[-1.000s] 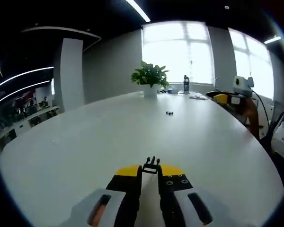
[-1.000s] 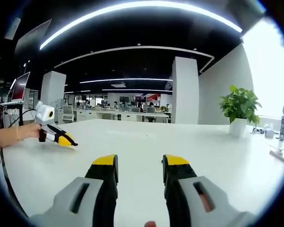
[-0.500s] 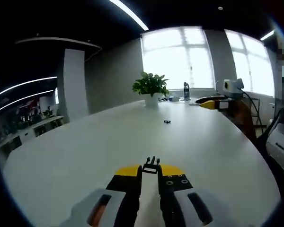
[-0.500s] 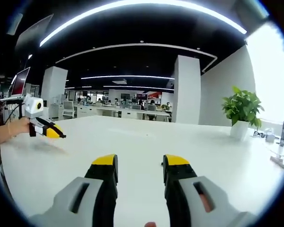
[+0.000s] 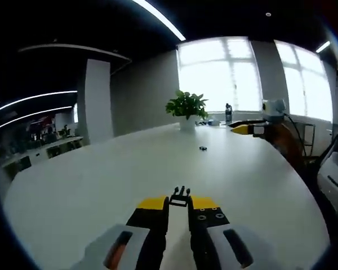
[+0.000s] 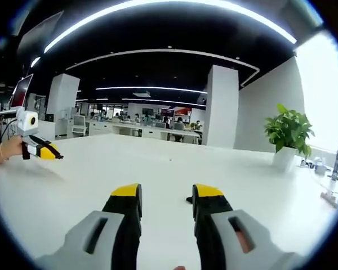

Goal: Snap the two parts of the plastic buckle together until the buckle closes and remains connected.

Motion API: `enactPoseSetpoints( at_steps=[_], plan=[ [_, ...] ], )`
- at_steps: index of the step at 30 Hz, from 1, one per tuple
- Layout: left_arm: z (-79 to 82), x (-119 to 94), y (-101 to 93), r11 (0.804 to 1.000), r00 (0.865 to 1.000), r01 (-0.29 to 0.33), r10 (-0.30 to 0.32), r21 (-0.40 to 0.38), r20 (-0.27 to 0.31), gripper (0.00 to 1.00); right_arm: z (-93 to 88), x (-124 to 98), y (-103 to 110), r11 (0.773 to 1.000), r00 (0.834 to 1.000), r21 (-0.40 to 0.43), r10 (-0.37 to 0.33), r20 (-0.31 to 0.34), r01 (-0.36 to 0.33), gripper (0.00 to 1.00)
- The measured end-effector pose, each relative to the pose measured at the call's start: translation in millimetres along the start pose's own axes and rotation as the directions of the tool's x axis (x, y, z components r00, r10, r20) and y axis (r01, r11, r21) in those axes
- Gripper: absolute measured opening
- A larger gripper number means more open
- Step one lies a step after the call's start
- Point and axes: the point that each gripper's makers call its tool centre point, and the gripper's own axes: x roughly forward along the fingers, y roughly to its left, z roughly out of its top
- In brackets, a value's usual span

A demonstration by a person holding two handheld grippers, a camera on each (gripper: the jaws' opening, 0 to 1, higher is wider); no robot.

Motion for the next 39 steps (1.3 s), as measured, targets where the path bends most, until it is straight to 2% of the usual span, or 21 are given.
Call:
enactPoseSetpoints(
  at_steps=[6,9,12,18,26,34,39],
  plan=[
    [0.2,-2,1.3,1.000,1.000,-0.008,0.008,-0.018,0.003,0.13,-1.5,11,-3,0.999,0.999,-0.046,-0.007,-0.039,0.006,0.37],
    [0.3,-3,1.0,0.999,1.000,-0.007,0.007,-0.032,0.007,0.13,-10.9,18,-7,0.999,0.994,-0.054,0.001,-0.107,-0.007,0.37],
    [-1.5,-2,0.1,0.999,1.000,-0.002,0.002,-0.037,0.001,0.13,-15.3,24,-8,0.999,0.991,-0.048,0.020,-0.136,-0.026,0.38],
    [-1.2,-2,-0.7,0.999,1.000,-0.004,0.004,-0.035,-0.002,0.13,-16.5,33,-7,0.998,0.987,-0.008,0.066,-0.145,-0.067,0.39],
    [-6.7,0,-1.3,1.000,1.000,-0.014,0.013,-0.023,-0.024,0.13,-30.2,42,-28,1.000,0.980,0.003,0.019,-0.198,-0.018,0.38],
    [-5.2,-1,-2.9,1.000,1.000,-0.008,0.007,-0.018,-0.022,0.13,-46.5,51,-35,1.000,0.969,0.007,0.012,-0.248,-0.010,0.36],
    [-6.3,0,-3.8,1.000,1.000,-0.006,0.005,-0.018,-0.026,0.13,-57.6,62,-36,0.999,0.960,0.029,0.031,-0.278,-0.024,0.34]
  ],
)
